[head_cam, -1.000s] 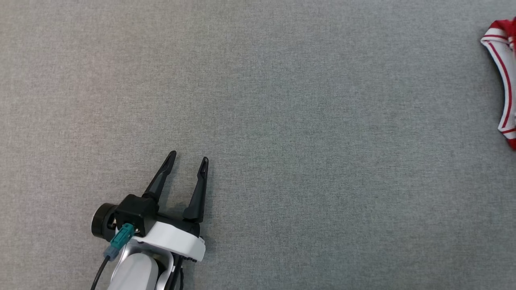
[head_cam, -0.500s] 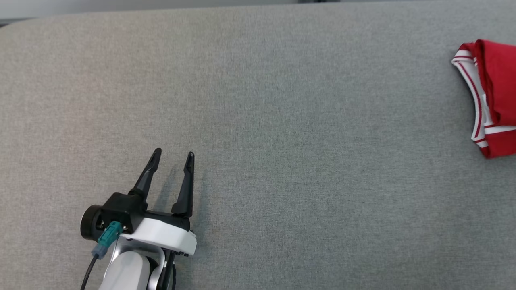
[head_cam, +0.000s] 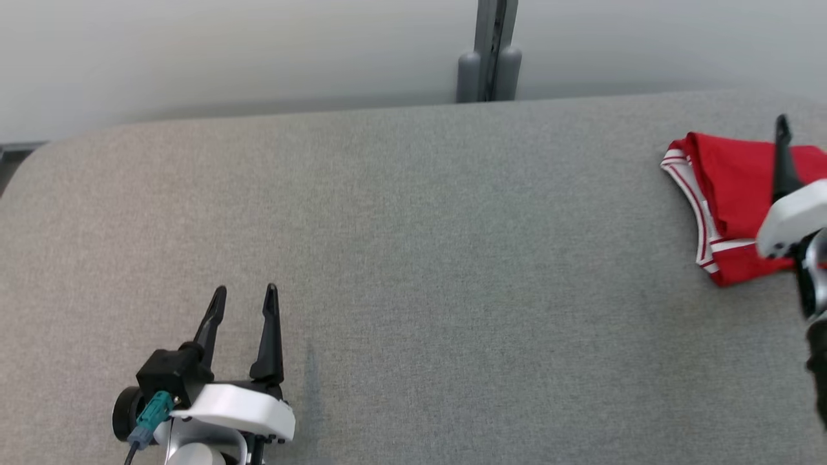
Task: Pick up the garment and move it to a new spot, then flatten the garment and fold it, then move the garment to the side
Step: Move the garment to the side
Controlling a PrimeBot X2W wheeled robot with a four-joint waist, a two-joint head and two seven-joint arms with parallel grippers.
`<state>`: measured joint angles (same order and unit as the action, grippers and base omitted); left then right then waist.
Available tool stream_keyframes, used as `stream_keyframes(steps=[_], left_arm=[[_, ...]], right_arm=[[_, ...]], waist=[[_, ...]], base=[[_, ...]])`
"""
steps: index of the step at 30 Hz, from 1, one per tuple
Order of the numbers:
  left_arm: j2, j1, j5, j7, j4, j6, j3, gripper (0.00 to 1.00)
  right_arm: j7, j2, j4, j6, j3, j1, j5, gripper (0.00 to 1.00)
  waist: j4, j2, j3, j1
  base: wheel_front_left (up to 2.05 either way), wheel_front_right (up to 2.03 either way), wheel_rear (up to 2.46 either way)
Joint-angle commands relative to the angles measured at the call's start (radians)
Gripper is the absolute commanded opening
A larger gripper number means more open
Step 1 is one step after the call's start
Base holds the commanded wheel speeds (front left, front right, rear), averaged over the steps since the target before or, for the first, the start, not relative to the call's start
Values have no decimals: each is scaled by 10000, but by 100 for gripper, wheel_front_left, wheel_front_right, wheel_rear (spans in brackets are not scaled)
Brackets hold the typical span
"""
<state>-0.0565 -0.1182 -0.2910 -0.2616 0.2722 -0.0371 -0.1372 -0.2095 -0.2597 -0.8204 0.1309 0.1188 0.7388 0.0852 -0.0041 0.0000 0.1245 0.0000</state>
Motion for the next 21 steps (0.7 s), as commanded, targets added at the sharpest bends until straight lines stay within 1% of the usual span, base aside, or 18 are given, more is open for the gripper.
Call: stream_keyframes(steps=[1,7,11,16,21], left_arm=[[-28,83,-42,-45,14,-76,46,100],[-20,557,-328,-45,170,-184,108,100],[-37,823,-401,-40,114,-268,144,100],[-63,1151,-346,-38,-21,-370,95,100],[-101,1409,-353,-1,-123,-387,-8,100]], right_arm=[[-98,139,132,-2,13,-346,-147,100],[-263,1280,1929,-2,12,-2302,-276,100],[-78,1802,3260,-2,118,-3609,-377,100],[235,2050,4749,-2,78,-5097,-463,100],[376,2066,5654,0,-435,-6234,-1457,100]], waist=[[-95,0,-372,0],[-71,0,-900,0],[4,0,-1048,0],[123,0,-1148,0],[301,0,-1234,0]], base=[[0,0,0],[0,0,0],[0,0,0],[0,0,0],[0,0,0]])
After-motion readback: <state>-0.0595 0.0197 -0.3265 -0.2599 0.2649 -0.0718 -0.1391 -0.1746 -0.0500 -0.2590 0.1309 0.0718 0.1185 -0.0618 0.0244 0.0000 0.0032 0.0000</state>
